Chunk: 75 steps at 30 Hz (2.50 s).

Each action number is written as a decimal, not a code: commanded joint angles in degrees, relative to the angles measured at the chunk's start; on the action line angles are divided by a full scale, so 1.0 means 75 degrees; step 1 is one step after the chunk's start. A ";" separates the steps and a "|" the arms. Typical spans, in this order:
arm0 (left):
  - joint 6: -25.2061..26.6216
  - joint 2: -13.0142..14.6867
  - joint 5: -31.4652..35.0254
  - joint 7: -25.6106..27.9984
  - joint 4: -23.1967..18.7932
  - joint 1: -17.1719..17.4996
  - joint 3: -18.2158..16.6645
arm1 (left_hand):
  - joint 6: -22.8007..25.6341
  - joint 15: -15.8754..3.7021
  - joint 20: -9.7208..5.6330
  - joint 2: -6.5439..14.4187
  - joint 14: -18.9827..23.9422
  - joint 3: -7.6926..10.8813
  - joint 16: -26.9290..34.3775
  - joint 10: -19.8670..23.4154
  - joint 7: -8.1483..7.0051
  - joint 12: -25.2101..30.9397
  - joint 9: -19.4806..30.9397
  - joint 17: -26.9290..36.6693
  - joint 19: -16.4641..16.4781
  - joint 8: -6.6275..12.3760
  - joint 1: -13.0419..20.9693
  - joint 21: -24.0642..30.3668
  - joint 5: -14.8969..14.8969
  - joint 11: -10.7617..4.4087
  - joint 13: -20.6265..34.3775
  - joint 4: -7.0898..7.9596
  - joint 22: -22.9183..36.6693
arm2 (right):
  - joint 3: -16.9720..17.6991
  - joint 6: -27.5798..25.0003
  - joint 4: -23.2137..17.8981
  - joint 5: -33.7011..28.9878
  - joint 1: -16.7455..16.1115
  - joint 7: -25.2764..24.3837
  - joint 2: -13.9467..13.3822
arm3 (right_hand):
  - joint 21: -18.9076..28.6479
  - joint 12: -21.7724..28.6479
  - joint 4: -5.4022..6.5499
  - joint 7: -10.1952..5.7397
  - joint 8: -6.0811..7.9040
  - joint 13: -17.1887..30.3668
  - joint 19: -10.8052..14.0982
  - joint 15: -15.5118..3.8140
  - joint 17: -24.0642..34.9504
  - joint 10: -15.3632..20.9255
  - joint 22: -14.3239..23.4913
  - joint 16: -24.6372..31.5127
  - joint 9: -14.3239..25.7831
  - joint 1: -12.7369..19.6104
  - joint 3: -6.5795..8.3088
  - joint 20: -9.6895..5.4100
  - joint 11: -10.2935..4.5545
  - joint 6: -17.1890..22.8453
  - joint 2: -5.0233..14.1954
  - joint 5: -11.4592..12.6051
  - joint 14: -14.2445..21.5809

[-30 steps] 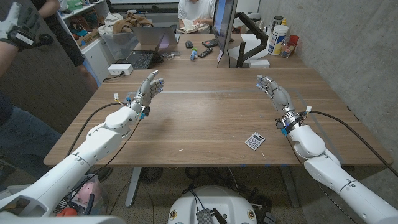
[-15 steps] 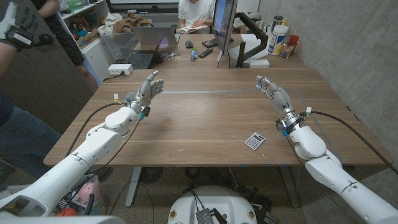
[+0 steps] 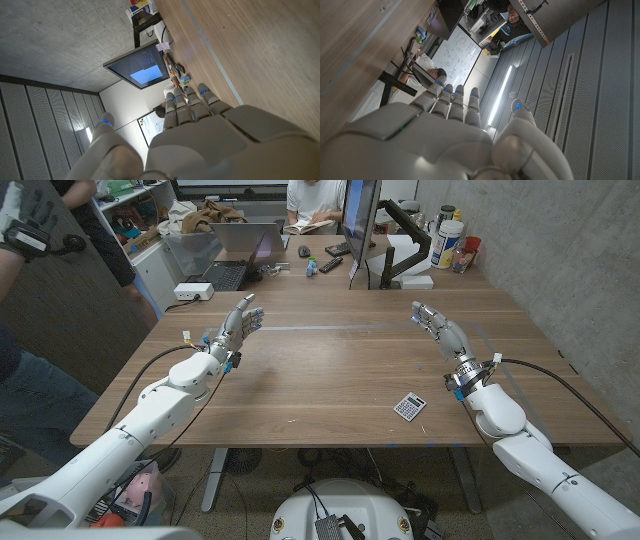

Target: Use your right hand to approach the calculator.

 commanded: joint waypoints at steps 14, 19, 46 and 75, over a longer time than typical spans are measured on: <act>0.0109 0.0115 0.0010 0.0051 -0.0148 0.0088 -0.0039 | 0.0048 -0.0072 -0.0153 0.0021 0.0028 -0.0042 -0.0002 0.0027 -0.0002 -0.0019 0.0024 0.0031 0.0081 -0.0004 0.0083 -0.0061 0.0064 -0.0027 0.0015 -0.0005 0.0042 | 0.0181 0.0084 -0.0330 -0.0335 -0.0356 -0.0181 -0.0146 | -0.0013 0.0005 -0.0099 -0.0092 -0.0021 0.0008 -0.0025 0.0002 0.0027 0.0009 0.0022 -0.0008 0.0032 0.0188 0.0041 0.0053 -0.0087 0.0055 -0.0014 0.0051 -0.0023; 0.0157 0.0162 -0.0013 0.0087 -0.0252 0.0131 -0.0084 | 0.0050 -0.0066 -0.0151 0.0025 0.0027 -0.0049 -0.0002 0.0014 -0.0014 -0.0025 0.0024 0.0031 0.0086 -0.0006 0.0084 -0.0076 0.0066 -0.0029 0.0015 -0.0002 0.0042 | 0.0249 0.0137 -0.0390 -0.0447 -0.0459 -0.0246 -0.0167 | -0.0016 0.0006 -0.0108 -0.0094 -0.0021 0.0008 -0.0034 -0.0002 0.0028 0.0012 0.0023 -0.0004 0.0032 0.0213 0.0041 0.0077 -0.0094 0.0063 -0.0023 0.0048 -0.0022; 0.0402 0.0177 0.0076 0.0140 -0.0350 -0.0010 0.0022 | 0.0048 -0.0071 -0.0141 0.0039 0.0020 -0.0084 -0.0005 0.0016 -0.0015 -0.0025 0.0026 0.0032 0.0091 -0.0018 0.0093 -0.0154 0.0076 -0.0045 0.0016 0.0008 0.0046 | 0.0359 0.0409 -0.0271 -0.0753 -0.0686 -0.0361 -0.0098 | -0.0017 0.0009 -0.0118 -0.0138 -0.0012 0.0010 -0.0046 -0.0008 0.0034 0.0025 0.0026 0.0013 0.0032 0.0278 0.0037 0.0107 -0.0131 0.0129 -0.0045 0.0037 0.0005; 0.0457 0.0070 0.0138 0.0124 -0.0289 -0.0194 0.0140 | 0.0053 -0.0088 -0.0132 0.0053 -0.0007 -0.0119 -0.0013 0.0015 -0.0023 -0.0027 0.0027 0.0032 0.0093 -0.0026 0.0104 -0.0233 0.0085 -0.0059 0.0017 0.0016 0.0048 | 0.0676 0.0546 -0.0551 -0.1151 -0.1206 -0.0597 -0.0158 | -0.0008 0.0012 -0.0108 -0.0178 -0.0029 0.0011 -0.0036 -0.0021 0.0041 0.0038 0.0030 0.0048 0.0033 0.0321 0.0031 0.0149 -0.0162 0.0129 -0.0051 0.0025 0.0091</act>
